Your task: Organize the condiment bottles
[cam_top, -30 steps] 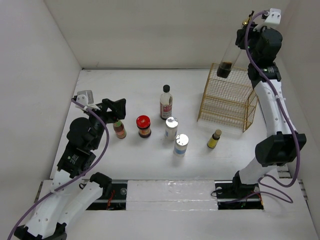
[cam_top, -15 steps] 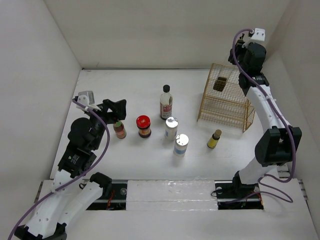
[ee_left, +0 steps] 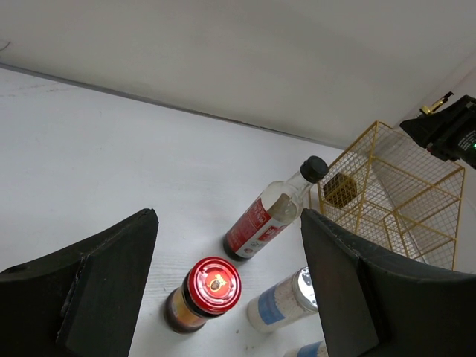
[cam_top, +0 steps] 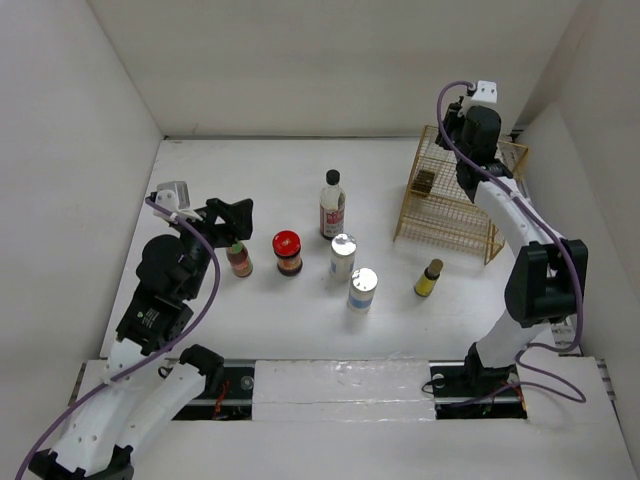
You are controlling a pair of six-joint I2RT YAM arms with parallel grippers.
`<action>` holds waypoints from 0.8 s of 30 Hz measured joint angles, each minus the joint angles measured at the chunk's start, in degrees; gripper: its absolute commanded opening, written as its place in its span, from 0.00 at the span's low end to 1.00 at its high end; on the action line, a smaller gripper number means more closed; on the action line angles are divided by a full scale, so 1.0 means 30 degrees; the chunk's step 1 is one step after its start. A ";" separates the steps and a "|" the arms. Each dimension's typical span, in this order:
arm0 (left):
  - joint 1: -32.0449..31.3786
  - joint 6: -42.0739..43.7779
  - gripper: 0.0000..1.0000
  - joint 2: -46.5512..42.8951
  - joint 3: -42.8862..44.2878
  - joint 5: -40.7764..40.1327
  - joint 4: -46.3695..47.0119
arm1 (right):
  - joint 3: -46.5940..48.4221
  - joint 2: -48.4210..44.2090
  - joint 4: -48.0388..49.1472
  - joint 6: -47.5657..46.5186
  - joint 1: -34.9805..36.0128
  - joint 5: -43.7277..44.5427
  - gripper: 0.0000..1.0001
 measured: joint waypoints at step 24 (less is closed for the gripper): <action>0.0000 -0.0095 0.74 0.0379 -0.0007 0.0146 0.0000 | -0.0175 -0.3082 0.0896 -0.0408 0.0561 -0.0466 0.36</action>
